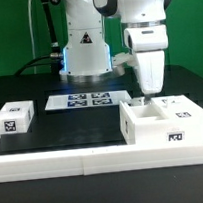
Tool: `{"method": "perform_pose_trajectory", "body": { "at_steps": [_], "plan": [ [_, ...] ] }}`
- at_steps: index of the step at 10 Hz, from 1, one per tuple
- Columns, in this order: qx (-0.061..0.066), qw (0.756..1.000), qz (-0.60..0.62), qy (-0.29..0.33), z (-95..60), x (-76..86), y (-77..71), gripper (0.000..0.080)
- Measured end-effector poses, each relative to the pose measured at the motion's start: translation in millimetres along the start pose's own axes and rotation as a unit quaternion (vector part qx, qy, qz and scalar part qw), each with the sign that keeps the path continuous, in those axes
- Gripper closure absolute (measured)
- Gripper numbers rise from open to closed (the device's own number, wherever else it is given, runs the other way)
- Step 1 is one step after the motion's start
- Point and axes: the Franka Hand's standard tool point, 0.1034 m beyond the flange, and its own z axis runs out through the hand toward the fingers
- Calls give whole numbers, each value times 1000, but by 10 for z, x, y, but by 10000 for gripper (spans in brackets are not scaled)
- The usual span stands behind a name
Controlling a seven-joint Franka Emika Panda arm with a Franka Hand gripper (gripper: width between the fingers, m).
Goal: Assemble cabinet
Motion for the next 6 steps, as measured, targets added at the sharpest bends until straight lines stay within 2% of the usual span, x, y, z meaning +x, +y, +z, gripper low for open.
{"method": "perform_pose_trajectory", "body": {
  "at_steps": [2, 3, 4, 5, 6],
  "plan": [
    [4, 1000, 0, 0, 32, -2, -18, 407],
    [5, 1000, 0, 0, 44, -3, -26, 407],
    [5, 1000, 0, 0, 47, -3, -29, 591],
    [6, 1000, 0, 0, 51, -3, -32, 591],
    [5, 1000, 1, 0, 49, -1, -29, 731]
  ]
}}
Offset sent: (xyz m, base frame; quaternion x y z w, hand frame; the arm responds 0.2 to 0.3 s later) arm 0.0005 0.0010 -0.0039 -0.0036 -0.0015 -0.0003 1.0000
